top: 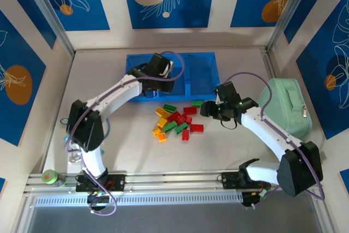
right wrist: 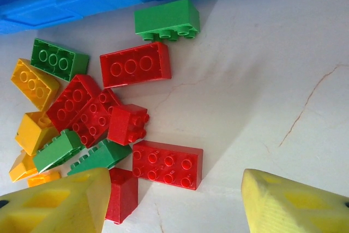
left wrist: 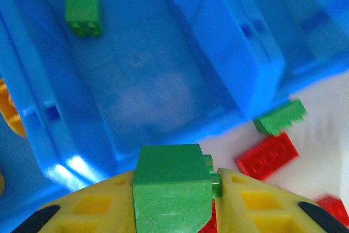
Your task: Sort the legos into containers by color
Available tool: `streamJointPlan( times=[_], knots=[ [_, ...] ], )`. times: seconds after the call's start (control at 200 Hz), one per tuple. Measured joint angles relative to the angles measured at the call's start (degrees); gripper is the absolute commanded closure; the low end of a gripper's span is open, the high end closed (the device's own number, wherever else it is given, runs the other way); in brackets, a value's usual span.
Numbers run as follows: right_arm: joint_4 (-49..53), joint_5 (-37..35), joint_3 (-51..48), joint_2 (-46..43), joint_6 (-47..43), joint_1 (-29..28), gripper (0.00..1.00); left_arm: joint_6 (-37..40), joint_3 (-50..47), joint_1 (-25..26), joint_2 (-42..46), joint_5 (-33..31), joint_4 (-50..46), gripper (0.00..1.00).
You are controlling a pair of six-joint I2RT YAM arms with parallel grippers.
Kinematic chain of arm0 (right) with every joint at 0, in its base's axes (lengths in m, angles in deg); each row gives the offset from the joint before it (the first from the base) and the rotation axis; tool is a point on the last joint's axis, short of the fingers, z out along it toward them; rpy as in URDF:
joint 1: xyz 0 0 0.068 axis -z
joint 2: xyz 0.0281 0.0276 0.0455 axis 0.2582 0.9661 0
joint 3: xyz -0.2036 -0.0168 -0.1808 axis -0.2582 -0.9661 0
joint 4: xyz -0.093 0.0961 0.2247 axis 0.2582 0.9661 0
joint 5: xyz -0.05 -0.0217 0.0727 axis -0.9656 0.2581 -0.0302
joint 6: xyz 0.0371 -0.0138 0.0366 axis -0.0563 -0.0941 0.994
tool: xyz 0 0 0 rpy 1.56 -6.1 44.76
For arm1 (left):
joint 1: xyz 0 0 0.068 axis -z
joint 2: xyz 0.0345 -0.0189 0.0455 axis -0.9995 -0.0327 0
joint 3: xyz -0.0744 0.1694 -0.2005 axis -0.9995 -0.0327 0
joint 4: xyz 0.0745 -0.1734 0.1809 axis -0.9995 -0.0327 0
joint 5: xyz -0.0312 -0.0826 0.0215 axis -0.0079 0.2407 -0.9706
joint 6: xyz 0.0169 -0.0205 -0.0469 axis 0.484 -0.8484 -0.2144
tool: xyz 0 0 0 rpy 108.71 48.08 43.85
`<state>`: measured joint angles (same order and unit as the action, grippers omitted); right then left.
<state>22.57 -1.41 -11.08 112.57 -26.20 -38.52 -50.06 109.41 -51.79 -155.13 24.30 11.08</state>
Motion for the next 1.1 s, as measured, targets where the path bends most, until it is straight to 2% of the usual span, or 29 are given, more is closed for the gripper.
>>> streamJointPlan(
  times=[0.215,0.3,0.44,0.605,0.7,0.871,0.966,1.101],
  knots=[
    [0.15,0.02,-0.96,-1.42,0.07,0.0,0.35,0.13,7.41,-1.36,-10.78,-0.59,-0.46,0.62],
    [0.2,0.04,-1.2,-1.42,0.22,0.0,0.35,0.04,9.53,-1.46,-12.85,-0.87,-1.03,0.54],
    [0.13,0.04,-1.2,-1.2,0.22,0.0,0.35,0.22,12.02,-1.73,-13.73,-1.6,-1.46,0.33],
    [-0.02,0.02,-1.01,1.27,0.17,0.0,0.33,0.04,13.03,-1.73,-12.83,-2.49,-1.27,0.31],
    [-0.04,0.02,-0.13,3.89,0.13,-0.11,0.33,0.13,8.13,-1.44,-8.48,-3.08,0.28,0.3],
    [-0.39,-0.07,3.52,9.11,-0.5,-1.03,0.32,-0.09,-5.09,-0.57,5.4,-3.06,4.7,0.3],
    [-0.7,-0.07,6.34,13.42,-1.29,-1.46,0.32,-1.53,-13.16,-0.37,12.83,-1.99,7.93,0.3],
    [-1.14,-0.79,10.47,20.0,-2.73,-2.19,0.32,-4.98,-25.77,-0.31,18.62,-0.66,13.18,0.3]
  ],
)
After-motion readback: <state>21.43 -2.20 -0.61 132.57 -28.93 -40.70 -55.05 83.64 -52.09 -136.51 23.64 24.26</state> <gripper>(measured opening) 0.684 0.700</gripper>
